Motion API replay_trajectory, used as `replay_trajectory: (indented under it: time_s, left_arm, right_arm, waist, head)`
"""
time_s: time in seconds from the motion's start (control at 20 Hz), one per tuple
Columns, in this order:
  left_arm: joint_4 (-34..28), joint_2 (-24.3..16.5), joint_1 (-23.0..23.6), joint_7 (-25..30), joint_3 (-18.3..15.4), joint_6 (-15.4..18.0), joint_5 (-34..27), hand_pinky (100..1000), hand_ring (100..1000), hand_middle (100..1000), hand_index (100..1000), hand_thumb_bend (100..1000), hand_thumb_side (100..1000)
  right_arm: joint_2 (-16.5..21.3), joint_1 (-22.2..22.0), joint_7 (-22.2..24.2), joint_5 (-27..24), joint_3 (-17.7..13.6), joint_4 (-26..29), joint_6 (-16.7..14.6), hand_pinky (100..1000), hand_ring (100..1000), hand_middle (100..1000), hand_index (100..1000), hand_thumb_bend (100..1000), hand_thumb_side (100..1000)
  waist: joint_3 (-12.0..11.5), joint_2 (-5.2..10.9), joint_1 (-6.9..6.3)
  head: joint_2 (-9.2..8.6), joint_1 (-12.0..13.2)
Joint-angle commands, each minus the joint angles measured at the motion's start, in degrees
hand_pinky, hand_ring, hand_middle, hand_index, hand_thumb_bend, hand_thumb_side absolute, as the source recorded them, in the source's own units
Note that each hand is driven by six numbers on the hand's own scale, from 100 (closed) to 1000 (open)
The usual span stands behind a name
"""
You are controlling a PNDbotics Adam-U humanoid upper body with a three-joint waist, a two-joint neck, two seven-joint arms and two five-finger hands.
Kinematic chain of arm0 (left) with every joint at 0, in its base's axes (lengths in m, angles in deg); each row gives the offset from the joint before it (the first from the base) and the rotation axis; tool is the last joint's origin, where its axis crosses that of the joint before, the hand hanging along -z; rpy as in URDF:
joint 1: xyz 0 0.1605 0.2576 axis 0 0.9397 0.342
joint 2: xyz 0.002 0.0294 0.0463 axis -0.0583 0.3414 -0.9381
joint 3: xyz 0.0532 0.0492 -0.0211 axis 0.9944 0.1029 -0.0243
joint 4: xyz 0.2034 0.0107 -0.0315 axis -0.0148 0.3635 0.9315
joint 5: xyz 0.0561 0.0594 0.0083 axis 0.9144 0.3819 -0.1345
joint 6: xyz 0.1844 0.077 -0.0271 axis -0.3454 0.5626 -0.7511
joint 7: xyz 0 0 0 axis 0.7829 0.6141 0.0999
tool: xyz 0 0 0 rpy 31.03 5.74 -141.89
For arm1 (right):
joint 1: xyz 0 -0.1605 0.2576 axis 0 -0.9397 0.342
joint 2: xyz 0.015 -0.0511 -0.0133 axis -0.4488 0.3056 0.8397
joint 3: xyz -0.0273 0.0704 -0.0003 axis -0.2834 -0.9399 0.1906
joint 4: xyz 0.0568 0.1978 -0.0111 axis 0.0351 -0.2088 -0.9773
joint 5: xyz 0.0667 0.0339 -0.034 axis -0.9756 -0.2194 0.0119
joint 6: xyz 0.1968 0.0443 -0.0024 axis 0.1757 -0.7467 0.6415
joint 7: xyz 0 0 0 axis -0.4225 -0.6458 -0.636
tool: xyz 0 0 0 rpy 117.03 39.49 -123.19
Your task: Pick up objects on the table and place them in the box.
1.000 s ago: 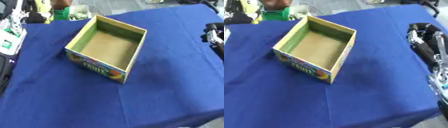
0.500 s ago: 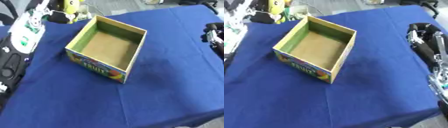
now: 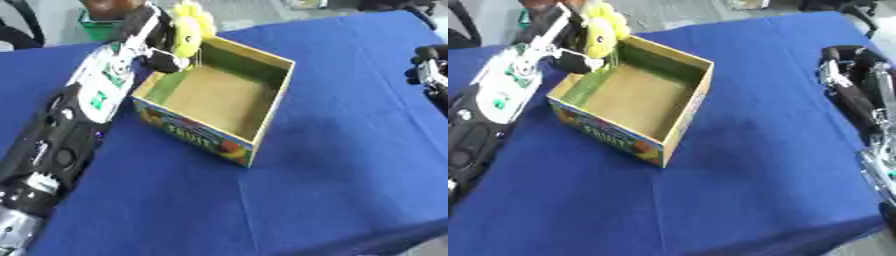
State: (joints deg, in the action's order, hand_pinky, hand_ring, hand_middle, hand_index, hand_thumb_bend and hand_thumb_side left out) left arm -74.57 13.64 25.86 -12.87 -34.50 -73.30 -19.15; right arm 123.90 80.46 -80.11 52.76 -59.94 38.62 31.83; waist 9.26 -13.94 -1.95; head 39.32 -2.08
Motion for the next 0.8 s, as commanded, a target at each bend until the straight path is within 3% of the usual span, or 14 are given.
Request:
replay_trajectory:
  time_s: [0.05,0.35,0.45,0.5,0.55,0.6,0.65,0.7,0.8]
  left_arm:
    - [1.20,0.98,-0.61,-0.57,-0.26,0.82,2.02,225,197,154,250,461,100]
    - [4.71,2.91,0.45,-0.82,-0.79,1.96,3.73,262,232,190,285,511,100]
    - [5.50,3.39,0.72,-0.40,-0.78,2.79,3.88,307,287,241,336,671,100]
    - [5.69,3.55,0.78,0.08,-0.70,3.45,3.89,372,374,328,416,776,100]
    - [5.69,3.61,0.80,0.51,-0.60,4.19,3.96,405,415,372,456,766,100]
    - [5.51,3.63,0.77,0.79,-0.49,4.95,4.15,481,506,484,569,831,136]
    - [5.15,3.66,0.75,0.88,-0.39,5.85,4.25,507,542,524,614,884,218]
    - [4.82,3.69,0.74,0.93,-0.30,6.70,4.24,563,620,611,705,993,304]
    - [4.24,3.71,0.70,1.02,-0.12,8.10,4.01,597,673,667,749,1000,310]
  right_arm:
    - [0.82,0.71,0.18,-0.31,-0.40,0.33,-0.09,601,594,596,696,100,506]
    - [0.71,0.81,-0.08,-0.28,-0.39,0.25,-0.03,603,603,609,690,100,507]
    - [0.67,0.85,-0.23,-0.26,-0.41,0.23,0.00,603,605,613,688,100,508]
    - [0.66,0.85,-0.29,-0.27,-0.40,0.21,0.02,603,606,615,689,100,509]
    - [0.65,0.85,-0.34,-0.27,-0.39,0.19,0.04,603,607,616,689,100,510]
    - [0.63,0.84,-0.41,-0.27,-0.40,0.15,0.07,604,609,619,690,100,511]
    - [0.62,0.83,-0.52,-0.28,-0.41,0.11,0.10,604,609,620,691,100,512]
    - [0.61,0.83,-0.62,-0.28,-0.41,0.07,0.12,604,611,622,694,100,512]
    - [0.59,0.84,-0.74,-0.27,-0.39,0.03,0.16,604,611,623,696,100,513]
  waist:
    - [0.17,0.96,0.49]
    - [0.26,0.89,0.63]
    - [0.30,0.87,0.65]
    - [0.30,0.86,0.66]
    - [0.30,0.86,0.67]
    - [0.29,0.85,0.67]
    - [0.27,0.86,0.67]
    - [0.26,0.86,0.67]
    - [0.23,0.87,0.66]
  head:
    - [0.02,0.37]
    - [0.09,0.49]
    - [0.11,0.53]
    - [0.12,0.52]
    - [0.12,0.51]
    - [0.14,0.51]
    - [0.17,0.52]
    - [0.18,0.53]
    - [0.19,0.53]
